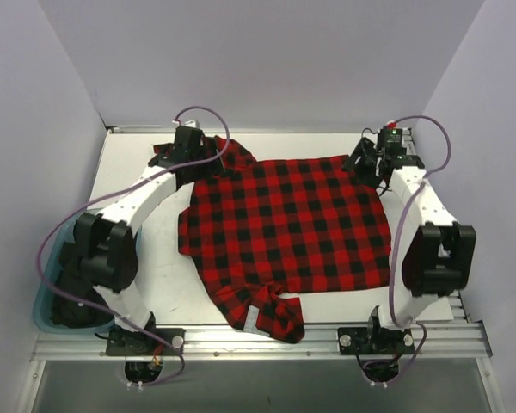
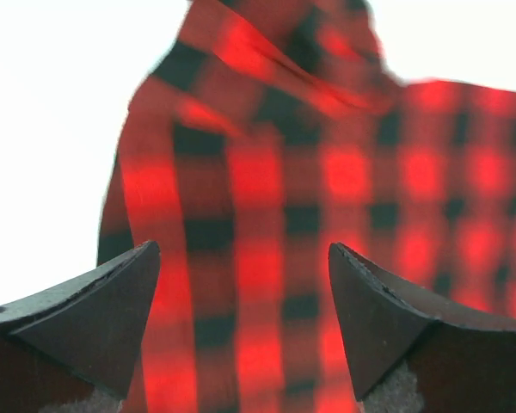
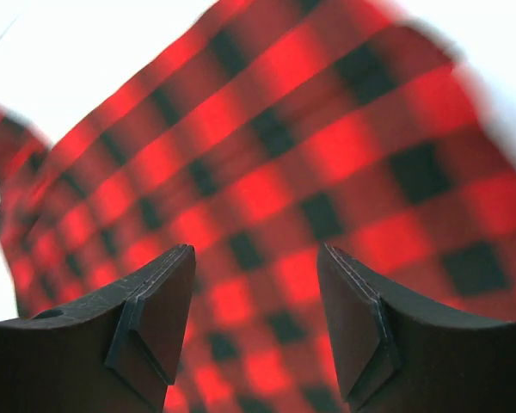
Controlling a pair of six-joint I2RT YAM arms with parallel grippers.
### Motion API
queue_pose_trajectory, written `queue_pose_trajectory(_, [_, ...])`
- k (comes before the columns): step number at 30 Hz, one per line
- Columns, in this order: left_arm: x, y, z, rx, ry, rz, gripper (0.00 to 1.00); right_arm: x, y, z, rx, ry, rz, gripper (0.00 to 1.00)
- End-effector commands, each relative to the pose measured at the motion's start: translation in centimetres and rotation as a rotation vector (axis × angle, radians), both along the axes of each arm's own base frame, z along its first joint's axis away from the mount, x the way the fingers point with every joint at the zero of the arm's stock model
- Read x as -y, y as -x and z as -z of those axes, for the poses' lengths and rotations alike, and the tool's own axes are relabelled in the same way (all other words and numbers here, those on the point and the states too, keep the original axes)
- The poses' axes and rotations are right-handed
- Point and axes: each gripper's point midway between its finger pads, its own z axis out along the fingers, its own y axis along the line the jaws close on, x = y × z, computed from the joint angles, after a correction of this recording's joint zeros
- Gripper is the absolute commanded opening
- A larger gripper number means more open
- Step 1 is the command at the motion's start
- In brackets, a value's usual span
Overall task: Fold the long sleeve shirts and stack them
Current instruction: Flatten the shirt out
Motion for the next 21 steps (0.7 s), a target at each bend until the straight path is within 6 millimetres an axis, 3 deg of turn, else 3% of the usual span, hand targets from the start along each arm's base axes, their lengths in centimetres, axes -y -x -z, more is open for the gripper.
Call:
queue_pose_trajectory(1, [1.4,6.7,-5.4,0.066,0.019,0.016,0.89,-3.1,6.8,-0.8,-0.028,0.076,-0.088,0.59])
queue_pose_trajectory(2, [2.4,10.3,-2.3,-0.012,-0.002,0.033,0.89,-3.8,8.3,-0.1,-0.044,0.076,-0.107,0.59])
queue_pose_trajectory(3, [2.3,12.4,-3.2,0.005,0.011,0.033,0.89,-5.3,9.8,0.3,-0.054,0.085,-0.145,0.59])
queue_pose_trajectory(4, [2.3,14.2,-2.3,-0.015,0.007,0.037,0.89,-5.8,11.1,0.0,-0.041,0.084,-0.159,0.58])
queue_pose_trajectory(5, [1.7,17.4,1.2,-0.098,-0.007,0.021,0.89,-6.3,13.3,2.1,-0.095,0.088,-0.185,0.58])
queue_pose_trajectory(6, [2.2,19.3,0.9,-0.089,0.018,0.042,0.88,-6.7,14.3,2.7,-0.111,0.094,-0.202,0.57])
queue_pose_trajectory(9, [0.9,23.7,4.5,-0.160,0.019,0.025,0.83,-7.8,18.5,5.3,-0.183,0.108,-0.259,0.56])
queue_pose_trajectory(12, [0.6,24.9,6.0,-0.180,0.031,0.018,0.79,-7.8,21.0,7.2,-0.225,0.132,-0.275,0.55])
queue_pose_trajectory(15, [0.8,24.3,6.5,-0.160,0.030,0.009,0.73,-7.0,22.0,8.7,-0.250,0.155,-0.257,0.54])
queue_pose_trajectory(17, [0.7,24.0,7.1,-0.156,0.016,0.000,0.69,-6.6,22.1,9.4,-0.270,0.170,-0.246,0.53])
queue_pose_trajectory(21, [-0.2,24.1,10.3,-0.235,-0.072,-0.040,0.64,-6.0,22.0,10.8,-0.308,0.190,-0.209,0.52])
